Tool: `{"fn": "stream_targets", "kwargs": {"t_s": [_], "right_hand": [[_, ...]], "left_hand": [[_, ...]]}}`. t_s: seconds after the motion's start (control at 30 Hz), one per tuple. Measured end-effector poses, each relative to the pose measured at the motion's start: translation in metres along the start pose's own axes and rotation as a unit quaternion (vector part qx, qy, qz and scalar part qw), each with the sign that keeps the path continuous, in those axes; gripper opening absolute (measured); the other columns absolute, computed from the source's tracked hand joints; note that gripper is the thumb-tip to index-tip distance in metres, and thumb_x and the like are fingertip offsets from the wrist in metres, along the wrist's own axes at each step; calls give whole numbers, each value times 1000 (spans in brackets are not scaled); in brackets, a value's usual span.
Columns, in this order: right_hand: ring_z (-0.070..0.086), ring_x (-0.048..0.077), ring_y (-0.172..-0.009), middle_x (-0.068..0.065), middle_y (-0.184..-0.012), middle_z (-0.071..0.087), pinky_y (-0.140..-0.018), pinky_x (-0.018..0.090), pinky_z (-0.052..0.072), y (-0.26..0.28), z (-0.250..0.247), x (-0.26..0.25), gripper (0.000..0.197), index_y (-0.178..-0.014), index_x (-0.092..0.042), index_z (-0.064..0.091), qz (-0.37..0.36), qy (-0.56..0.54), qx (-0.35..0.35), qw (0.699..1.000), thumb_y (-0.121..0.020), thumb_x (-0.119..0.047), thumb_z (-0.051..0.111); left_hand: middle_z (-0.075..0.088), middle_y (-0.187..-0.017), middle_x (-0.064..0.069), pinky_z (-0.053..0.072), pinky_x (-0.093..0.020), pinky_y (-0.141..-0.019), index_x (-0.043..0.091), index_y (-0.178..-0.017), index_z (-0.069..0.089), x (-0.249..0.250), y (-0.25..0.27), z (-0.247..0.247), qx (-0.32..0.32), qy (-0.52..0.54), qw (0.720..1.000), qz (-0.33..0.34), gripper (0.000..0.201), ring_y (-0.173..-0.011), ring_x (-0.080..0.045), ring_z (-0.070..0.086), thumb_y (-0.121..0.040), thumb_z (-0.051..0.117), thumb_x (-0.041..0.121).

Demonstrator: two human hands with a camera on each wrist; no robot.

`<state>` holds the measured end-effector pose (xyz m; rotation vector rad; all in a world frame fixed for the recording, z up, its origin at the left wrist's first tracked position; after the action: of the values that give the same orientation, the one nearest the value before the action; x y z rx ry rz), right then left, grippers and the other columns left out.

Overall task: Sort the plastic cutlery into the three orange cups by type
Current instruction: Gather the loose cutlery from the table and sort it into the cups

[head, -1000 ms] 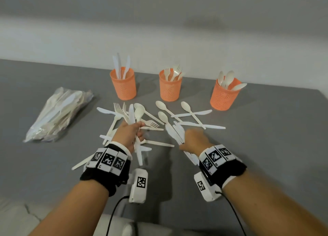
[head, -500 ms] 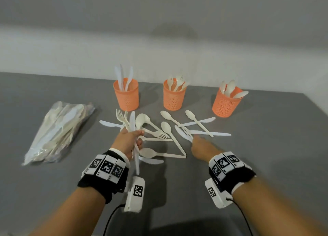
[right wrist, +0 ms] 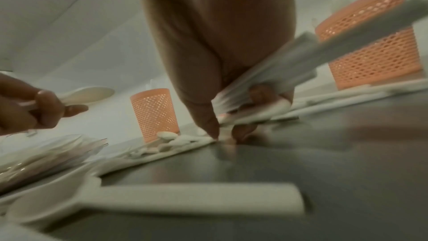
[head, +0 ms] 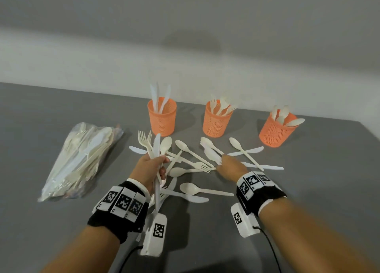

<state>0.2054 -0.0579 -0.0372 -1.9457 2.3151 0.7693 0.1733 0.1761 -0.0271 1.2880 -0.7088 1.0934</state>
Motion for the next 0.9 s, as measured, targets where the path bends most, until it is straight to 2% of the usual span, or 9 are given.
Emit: {"fn": "stream_targets", "kwargs": {"t_s": [0.17,0.3,0.37,0.4,0.47,0.63,0.7,0.77,0.9], "right_hand": [[56,34,-109,16,-115,61,-86,36,43,-17,-22,-37,30,-117,-4,52,-45,-22,55,997,-92,-19,46],[56,29,-110,11,-118,59,-90,35,45,-32,-12,-56,65,-124,-5,48,-63,-31,44,997,-75,-40,73],[59,25,-96,8,-104,59,-79,31,47,-41,-4,-47,63,-110,-4,55,-29,-17,20,999,-68,-45,77],[58,22,-81,6,-87,58,-68,28,45,-43,-2,-42,51,-90,-5,57,-15,-1,13,1000,-69,-47,76],[51,19,-65,3,-65,49,-57,28,39,-46,-1,-35,47,-64,-8,46,7,9,12,1000,-75,-46,71],[61,32,-89,14,-89,60,-69,33,42,-47,-6,-43,15,-80,-4,54,-13,42,41,998,-84,-18,59],[57,36,-104,20,-110,59,-80,37,45,-49,1,-47,24,-104,1,59,-38,74,34,996,-88,-17,53],[46,36,-117,20,-126,46,-94,39,40,-48,7,-49,34,-119,3,51,-52,106,36,992,-93,-19,48],[46,36,-117,21,-123,53,-92,39,38,-44,7,-54,28,-117,2,46,-76,119,60,988,-95,-16,43]], "left_hand": [[46,-65,-7,37,-19,-37,6,-77,52,1,0,-13,4,0,1000,-3,17,-36,-7,38,-93,45,4],[48,-65,-6,38,-19,-39,7,-78,53,4,1,-20,8,-9,1000,5,17,-40,-8,38,-93,46,6],[47,-62,-5,37,-19,-39,6,-77,55,6,1,-25,14,-18,1000,9,18,-40,-9,38,-93,47,7],[46,-61,-4,38,-19,-39,6,-77,55,6,0,-28,18,-22,1000,9,18,-40,-9,38,-93,48,8],[46,-61,-4,38,-19,-41,6,-78,56,5,-2,-32,23,-22,999,4,16,-39,-8,39,-93,49,9],[49,-61,-5,39,-21,-41,6,-79,55,2,-9,-25,25,-15,1000,7,15,-40,-9,41,-93,49,10],[49,-55,-2,38,-20,-39,6,-76,53,6,-11,-22,29,-6,999,24,16,-37,-8,40,-92,52,11],[47,-51,0,37,-20,-39,8,-70,51,8,-14,-17,19,5,999,34,22,-36,-8,38,-91,55,14],[47,-49,2,35,-19,-39,11,-67,48,8,-18,-8,-8,38,999,31,25,-36,-7,37,-90,58,15]]}}
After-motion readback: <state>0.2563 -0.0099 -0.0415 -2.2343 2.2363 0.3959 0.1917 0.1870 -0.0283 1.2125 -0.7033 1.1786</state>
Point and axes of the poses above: each hand's wrist, its own y-axis away from the middle knuckle, its own z-axis out of the palm, x = y × z, the point moved 10 cm from there along -y, towards the middle knuckle
